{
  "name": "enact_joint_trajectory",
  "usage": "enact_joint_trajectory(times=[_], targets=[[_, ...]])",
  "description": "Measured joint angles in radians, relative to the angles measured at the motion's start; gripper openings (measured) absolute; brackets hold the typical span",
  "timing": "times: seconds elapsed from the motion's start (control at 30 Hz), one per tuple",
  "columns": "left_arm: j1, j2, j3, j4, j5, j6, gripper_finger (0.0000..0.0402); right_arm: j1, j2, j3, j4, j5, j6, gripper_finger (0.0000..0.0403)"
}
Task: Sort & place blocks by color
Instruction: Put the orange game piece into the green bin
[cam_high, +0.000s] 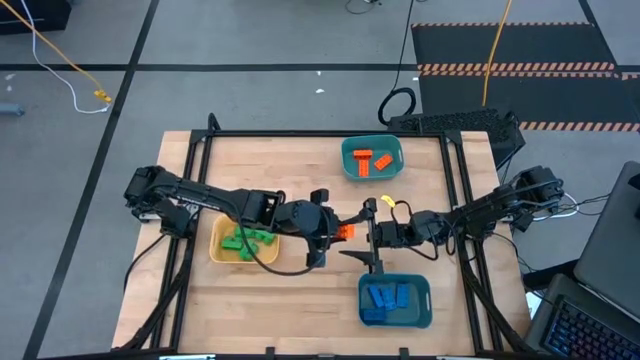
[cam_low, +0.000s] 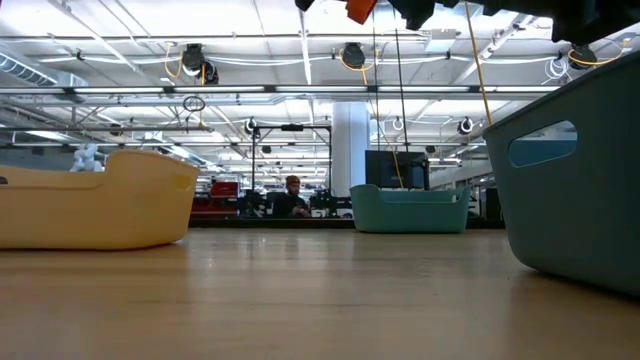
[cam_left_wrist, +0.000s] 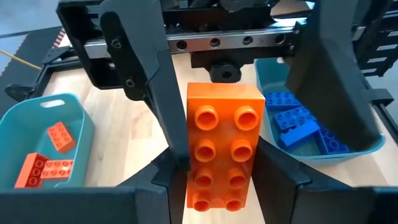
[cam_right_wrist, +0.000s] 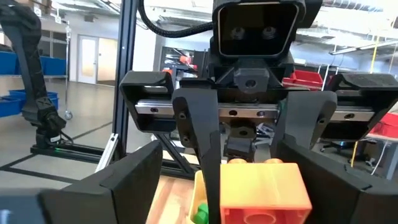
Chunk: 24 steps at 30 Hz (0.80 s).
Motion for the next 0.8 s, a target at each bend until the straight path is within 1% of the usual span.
enact_joint_trajectory(times=[0.07,0.17,0.23,0.37,0.43,0.6,0.73,0.8], targets=[[0.0,0.0,0.0,0.002,0.003,0.0,0.0143,0.0,0.0,0.0,-0.004,0.0,-0.01,0.0292],[0.0,0.0,0.0,0.006,0.004,0.001,0.0143,0.0,0.0,0.0,-0.011,0.003,-0.024,0.0252],[-0.001,0.0,-0.001,0.019,0.006,0.004,0.0143,-0.001,-0.001,0.0,-0.013,0.006,-0.032,0.0216],[-0.002,0.0,-0.002,0.036,0.025,0.016,0.0152,0.0,-0.002,0.001,-0.047,0.03,-0.093,0.0128],[0.002,0.0,-0.002,0.028,0.02,0.02,0.0167,0.0,-0.002,0.002,-0.08,0.045,-0.12,0.0128],[0.023,0.002,-0.002,0.014,-0.007,0.011,0.0224,-0.019,-0.003,0.003,-0.15,0.071,-0.129,0.0128],[0.042,0.002,-0.002,-0.055,-0.026,0.036,0.0262,-0.032,-0.002,0.003,-0.199,0.158,-0.128,0.0128],[0.05,-0.005,-0.002,-0.114,-0.061,0.051,0.0276,-0.038,0.0,0.003,-0.237,0.211,-0.123,0.0128]])
